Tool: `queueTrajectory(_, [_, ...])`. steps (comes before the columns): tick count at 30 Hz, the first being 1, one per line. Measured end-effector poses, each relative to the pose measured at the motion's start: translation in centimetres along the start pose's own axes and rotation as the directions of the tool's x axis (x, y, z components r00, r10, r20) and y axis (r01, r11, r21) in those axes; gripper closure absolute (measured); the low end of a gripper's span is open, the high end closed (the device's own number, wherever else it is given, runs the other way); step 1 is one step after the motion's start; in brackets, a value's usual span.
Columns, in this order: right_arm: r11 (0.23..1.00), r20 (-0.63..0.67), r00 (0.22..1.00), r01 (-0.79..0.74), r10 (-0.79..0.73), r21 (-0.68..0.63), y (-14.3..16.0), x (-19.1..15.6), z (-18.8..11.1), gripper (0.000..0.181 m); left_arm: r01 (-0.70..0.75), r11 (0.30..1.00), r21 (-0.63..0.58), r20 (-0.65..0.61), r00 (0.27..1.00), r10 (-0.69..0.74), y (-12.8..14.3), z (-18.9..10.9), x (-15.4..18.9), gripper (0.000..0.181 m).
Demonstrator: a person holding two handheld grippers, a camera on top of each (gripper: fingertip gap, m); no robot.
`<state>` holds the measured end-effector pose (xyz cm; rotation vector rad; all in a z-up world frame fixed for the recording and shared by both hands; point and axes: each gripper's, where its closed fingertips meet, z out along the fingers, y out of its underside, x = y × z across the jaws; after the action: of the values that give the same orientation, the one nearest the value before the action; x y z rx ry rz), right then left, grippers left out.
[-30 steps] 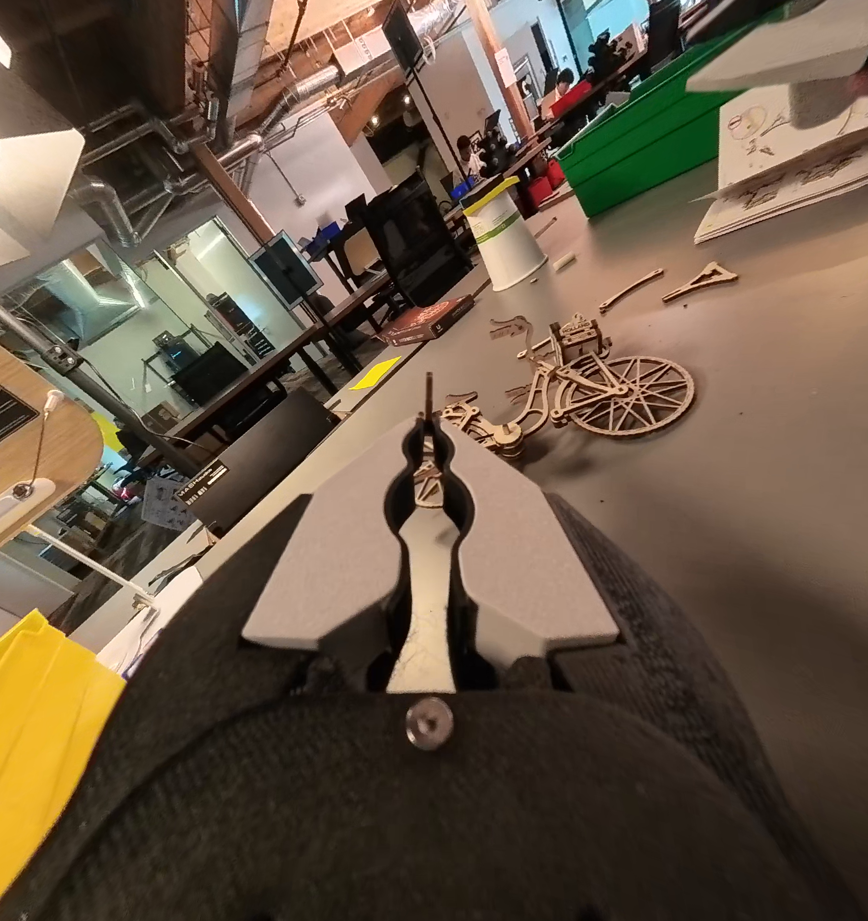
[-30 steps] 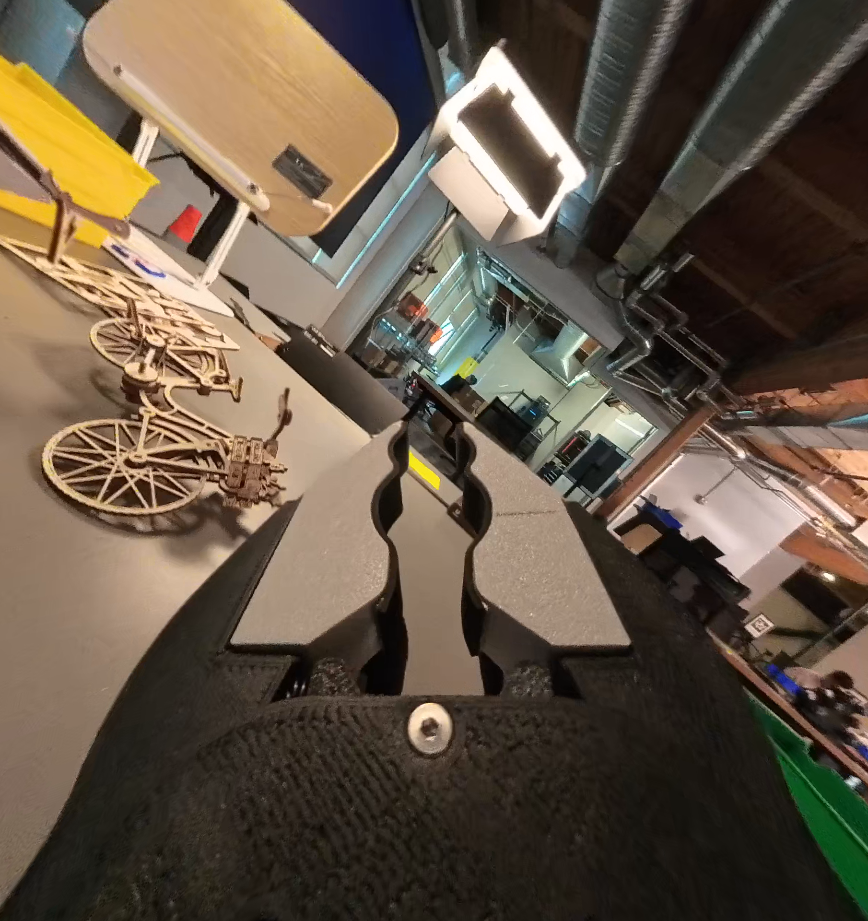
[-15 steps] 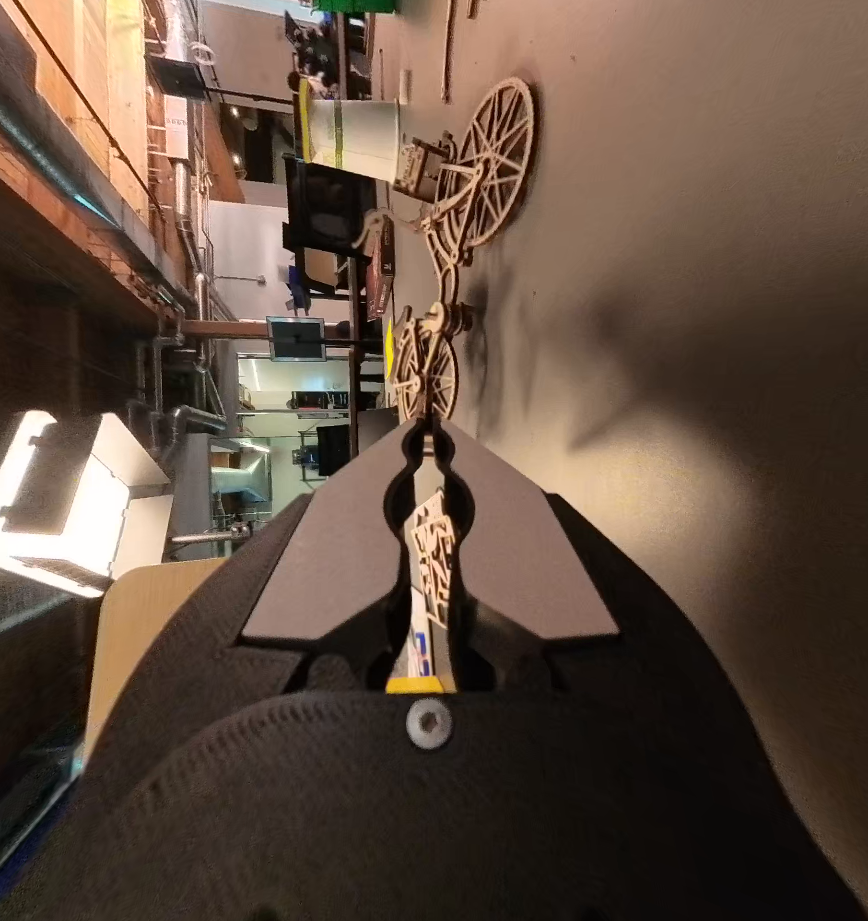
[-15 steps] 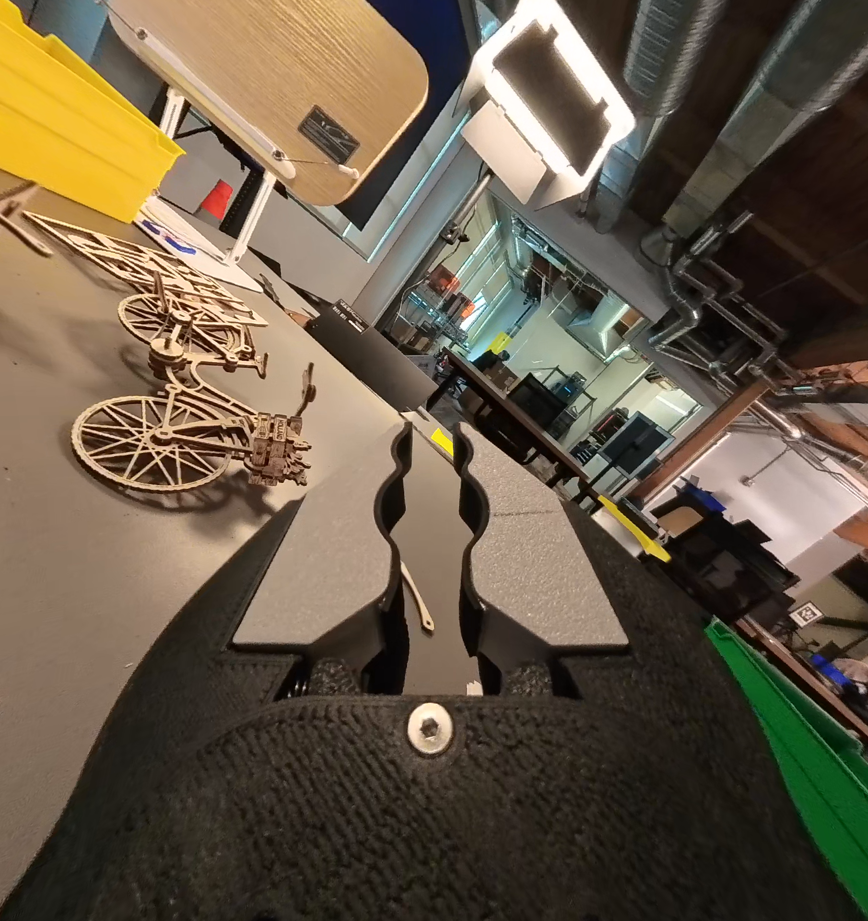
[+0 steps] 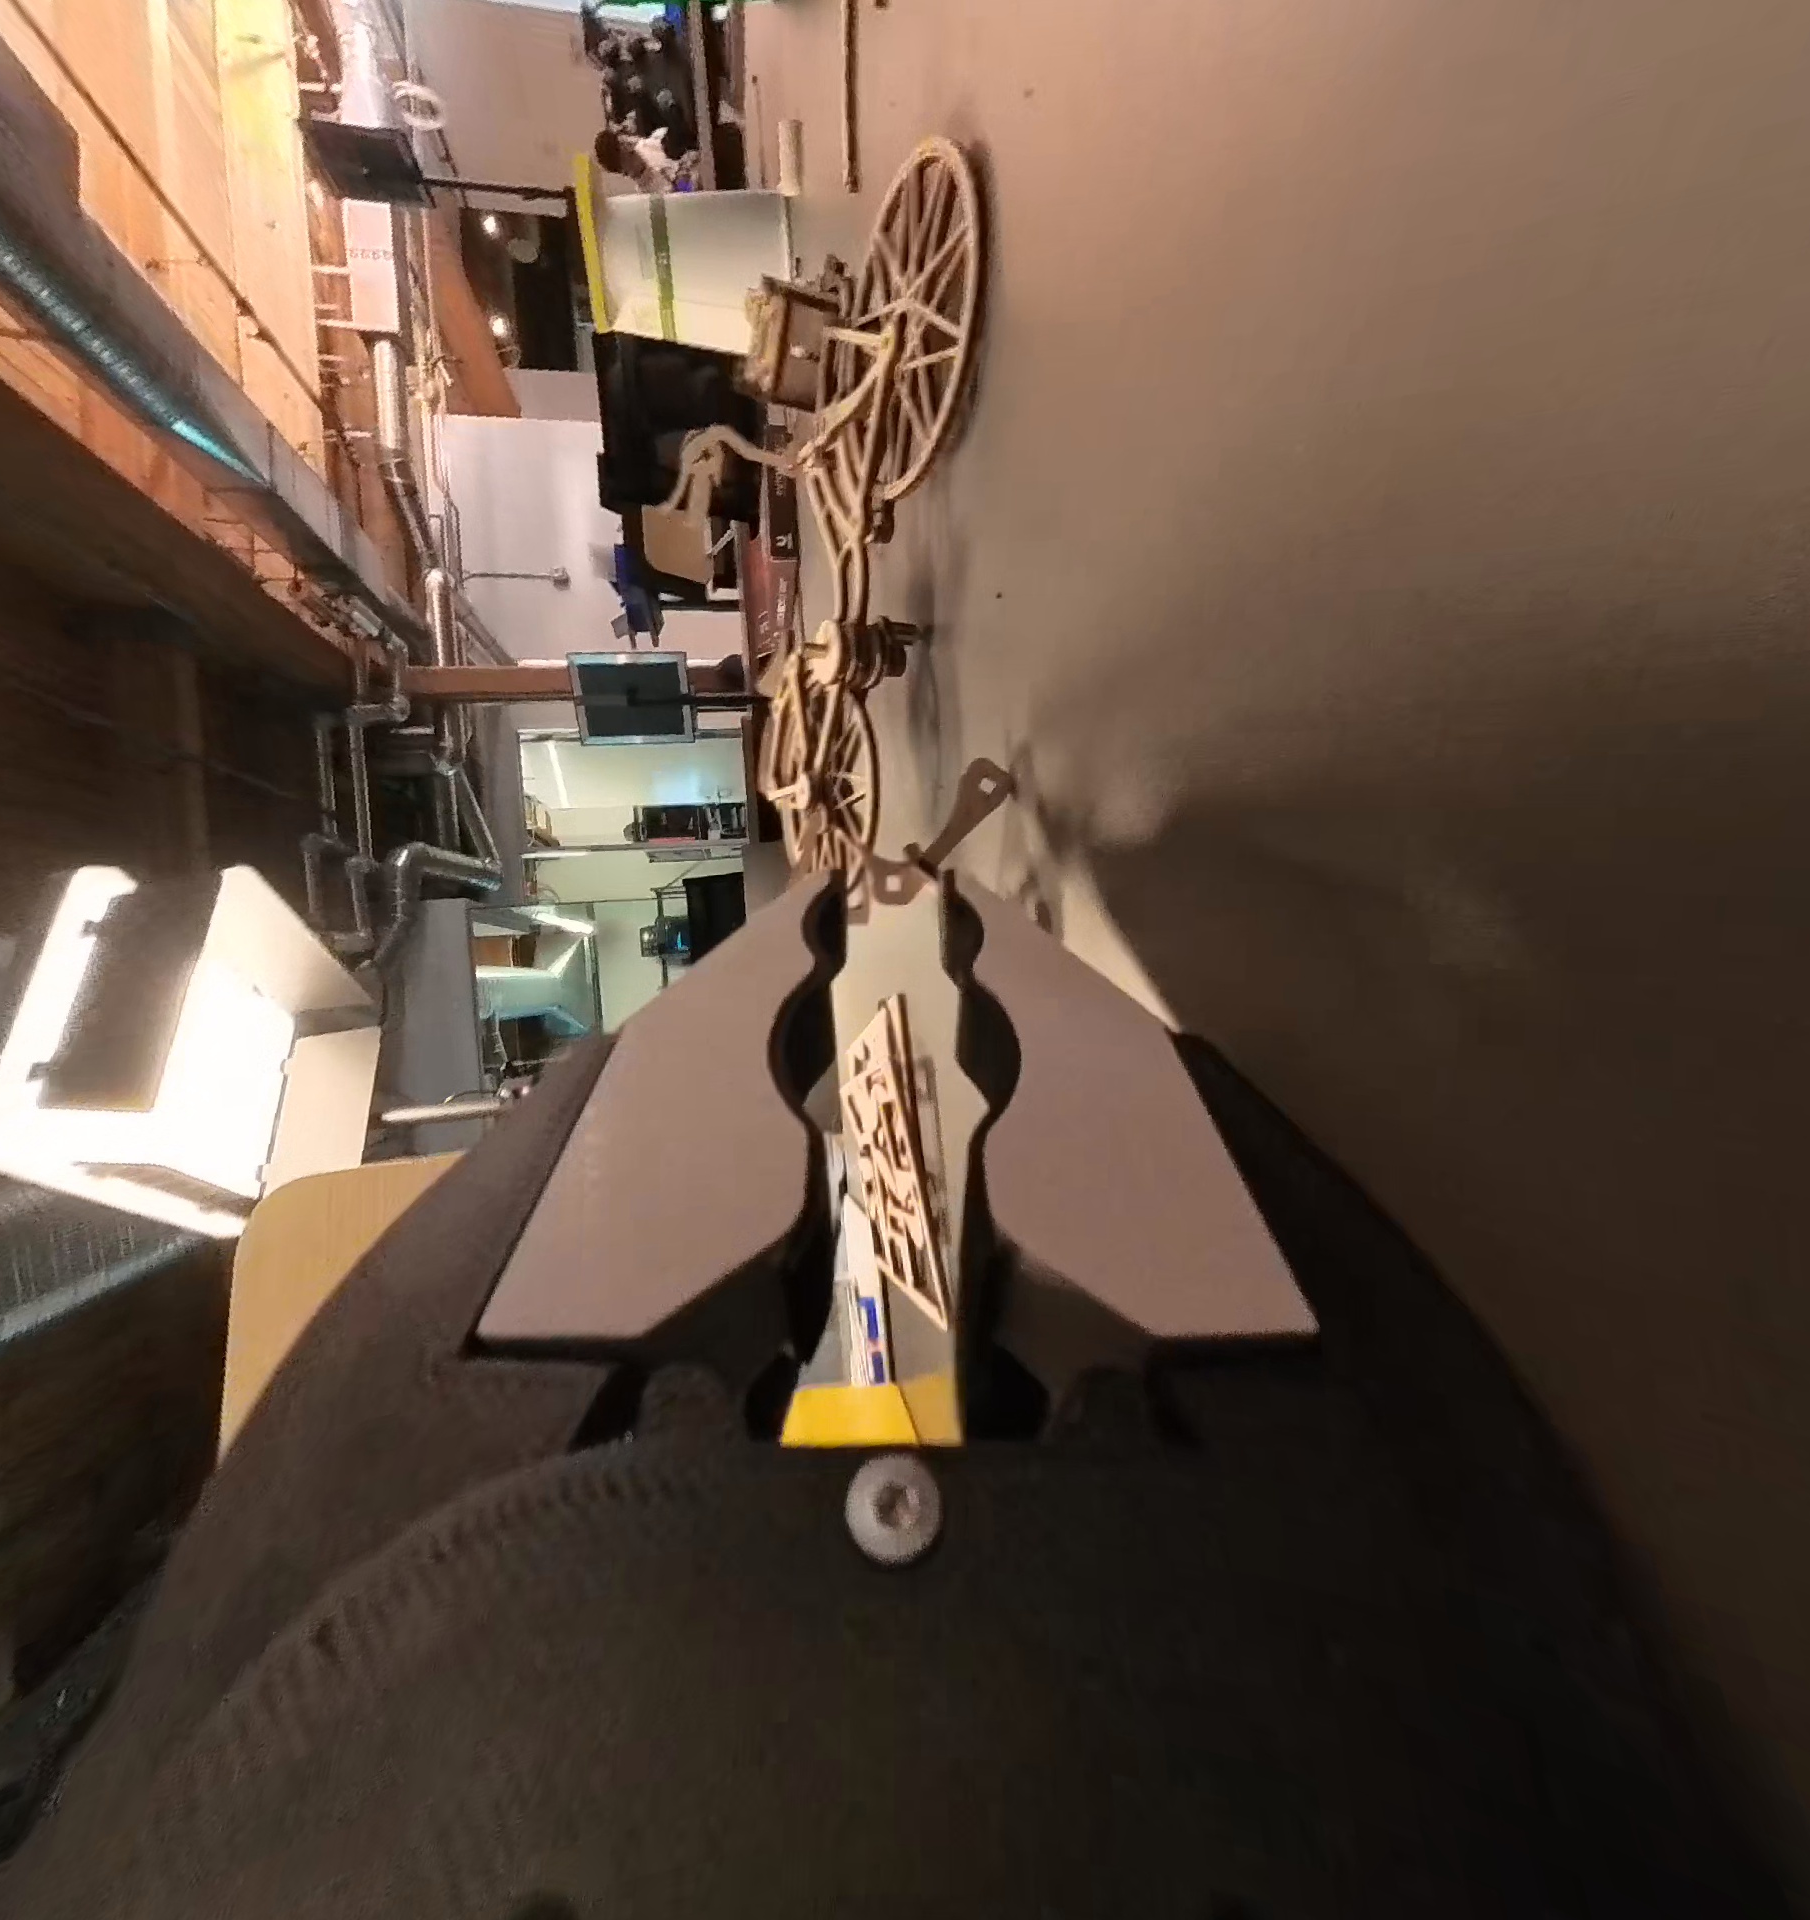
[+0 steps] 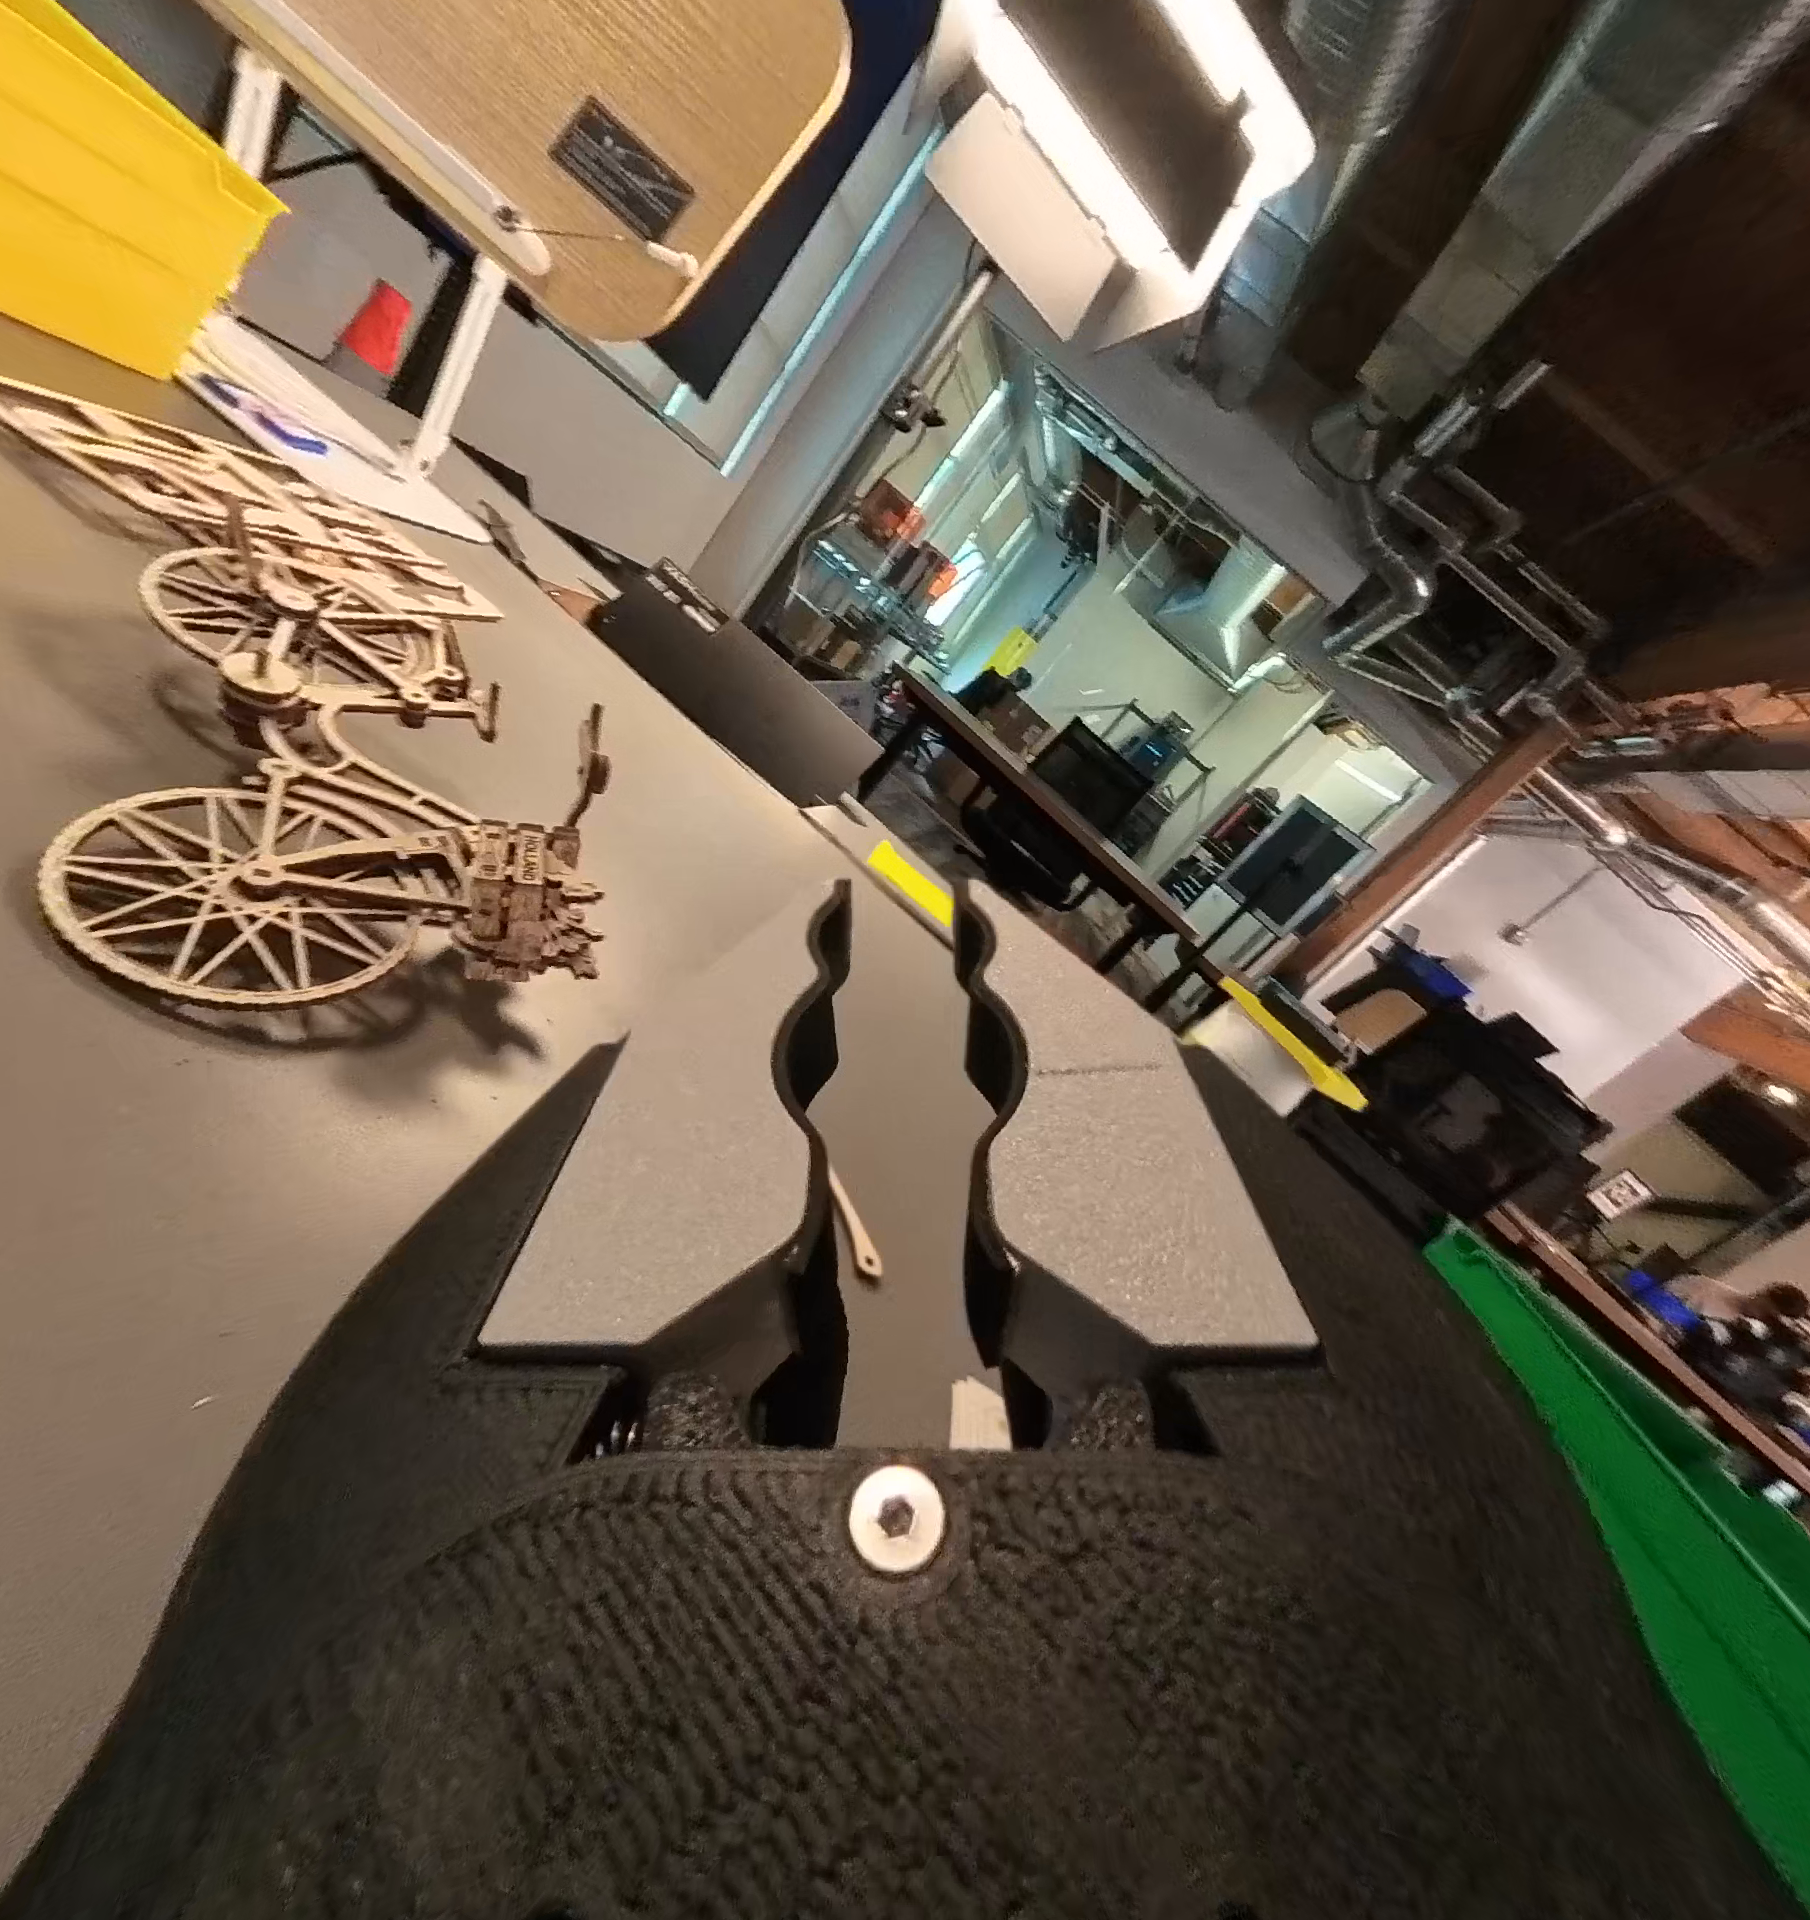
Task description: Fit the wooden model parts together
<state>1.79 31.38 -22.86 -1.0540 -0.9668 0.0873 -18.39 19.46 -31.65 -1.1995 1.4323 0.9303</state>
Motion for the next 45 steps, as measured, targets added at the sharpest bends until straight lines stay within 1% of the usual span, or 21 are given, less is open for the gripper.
queueTrajectory(2, [1.0, -0.063, 0.998, -0.016, 0.016, 0.008, -0.1, 1.2, -0.3, 0.159, 0.057, 0.998, -0.04, 0.076, 0.996, -0.054, 0.8, -0.2, -1.4, 0.168])
queueTrajectory(4, [0.998, -0.127, 0.99, -0.048, 0.053, 0.042, -0.5, 2.6, -1.1, 0.156, 0.207, 0.978, -0.036, 0.18, 0.964, -0.198, 1.6, -0.9, -3.6, 0.171])
queueTrajectory(6, [0.991, -0.229, 0.967, -0.087, 0.107, 0.098, -0.9, 5.1, -2.3, 0.152, 0.4, 0.915, 0.047, 0.262, 0.879, -0.398, 2.2, -1.9, -5.9, 0.17])
queueTrajectory(8, [0.976, -0.346, 0.922, -0.114, 0.173, 0.183, -1.4, 8.8, -4.1, 0.147, 0.528, 0.836, 0.151, 0.295, 0.783, -0.548, 2.5, -2.7, -7.5, 0.166])
queueTrajectory(11, [0.959, -0.453, 0.861, -0.123, 0.231, 0.255, -2.8, 15.2, -6.7, 0.138, 0.574, 0.773, 0.271, 0.298, 0.713, -0.634, 1.8, -2.7, -9.0, 0.155])
queueTrajectory(13, [0.946, -0.426, 0.861, -0.169, 0.278, 0.275, -3.5, 18.8, -7.1, 0.132, 0.596, 0.736, 0.323, 0.31, 0.668, -0.677, 1.8, -2.2, -10.0, 0.149])
queueTrajectory(15, [0.926, -0.289, 0.883, -0.322, 0.369, 0.198, -2.5, 20.4, -6.3, 0.131, 0.65, 0.657, 0.382, 0.308, 0.581, -0.754, 2.3, -1.5, -11.1, 0.134])
queueTrajectory(17, [0.871, -0.135, 0.862, -0.491, 0.488, 0.015, -0.4, 19.7, -6.0, 0.126, 0.695, 0.578, 0.428, 0.309, 0.489, -0.816, 3.3, -0.9, -12.1, 0.111])
queueTrajectory(18, [0.831, -0.11, 0.834, -0.55, 0.541, -0.083, 0.9, 19.1, -6.3, 0.118, 0.706, 0.557, 0.438, 0.312, 0.461, -0.831, 3.8, -0.6, -12.3, 0.098])
queueTrajectory(19, [0.795, -0.129, 0.813, -0.582, 0.568, -0.17, 2.3, 18.7, -6.8, 0.109, 0.713, 0.546, 0.44, 0.315, 0.447, -0.837, 4.2, -0.4, -12.3, 0.088])
queueTrajectory(20, [0.774, -0.147, 0.812, -0.582, 0.564, -0.249, 3.9, 18.1, -7.3, 0.106, 0.72, 0.541, 0.435, 0.318, 0.438, -0.84, 4.5, -0.2, -12.3, 0.083])
queueTrajectory(22, [0.741, -0.12, 0.837, -0.531, 0.533, -0.412, 7.1, 15.5, -8.4, 0.106, 0.728, 0.54, 0.422, 0.336, 0.428, -0.839, 5.2, -0.1, -12.3, 0.08])
queueTrajectory(23, [0.703, -0.105, 0.835, -0.516, 0.539, -0.49, 8.8, 14.1, -8.9, 0.107, 0.733, 0.541, 0.412, 0.344, 0.424, -0.838, 5.6, 0.0, -12.2, 0.081])
queueTrajectory(26, [0.528, -0.106, 0.796, -0.488, 0.596, -0.695, 13.8, 10.2, -10.6, 0.109, 0.747, 0.546, 0.379, 0.376, 0.415, -0.829, 6.8, 0.4, -12.1, 0.085])
queueTrajectory(28, [0.42, -0.138, 0.782, -0.465, 0.608, -0.779, 16.8, 8.9, -11.6, 0.109, 0.763, 0.54, 0.356, 0.395, 0.401, -0.826, 7.8, 0.6, -12.0, 0.088])
queueTrajectory(30, [0.335, -0.178, 0.762, -0.465, 0.622, -0.819, 18.6, 8.1, -12.2, 0.11, 0.777, 0.526, 0.347, 0.408, 0.38, -0.83, 8.4, 0.6, -11.9, 0.09])
queueTrajectory(33, [0.313, -0.221, 0.749, -0.5, 0.625, -0.807, 19.2, 8.2, -11.7, 0.107, 0.786, 0.516, 0.342, 0.415, 0.366, -0.833, 8.8, 0.5, -11.9, 0.092])
queueTrajectory(36, [0.301, -0.27, 0.733, -0.546, 0.625, -0.782, 19.3, 8.0, -10.7, 0.093, 0.784, 0.539, 0.308, 0.423, 0.394, -0.816, 8.7, 1.0, -11.6, 0.094])
queueTrajectory(39, [0.269, -0.336, 0.751, -0.556, 0.569, -0.787, 19.8, 7.8, -9.8, 0.081, 0.771, 0.576, 0.271, 0.424, 0.442, -0.791, 8.4, 1.5, -11.2, 0.096])
queueTrajectory(42, [0.223, -0.405, 0.738, -0.589, 0.54, -0.777, 19.7, 7.3, -8.8, 0.076, 0.759, 0.603, 0.246, 0.421, 0.476, -0.772, 8.1, 1.9, -11.0, 0.098])
queueTrajectory(45, [0.199, -0.409, 0.737, -0.583, 0.538, -0.788, 19.4, 6.4, -8.3, 0.063, 0.753, 0.613, 0.237, 0.419, 0.49, -0.764, 8.0, 2.0, -10.9, 0.099])
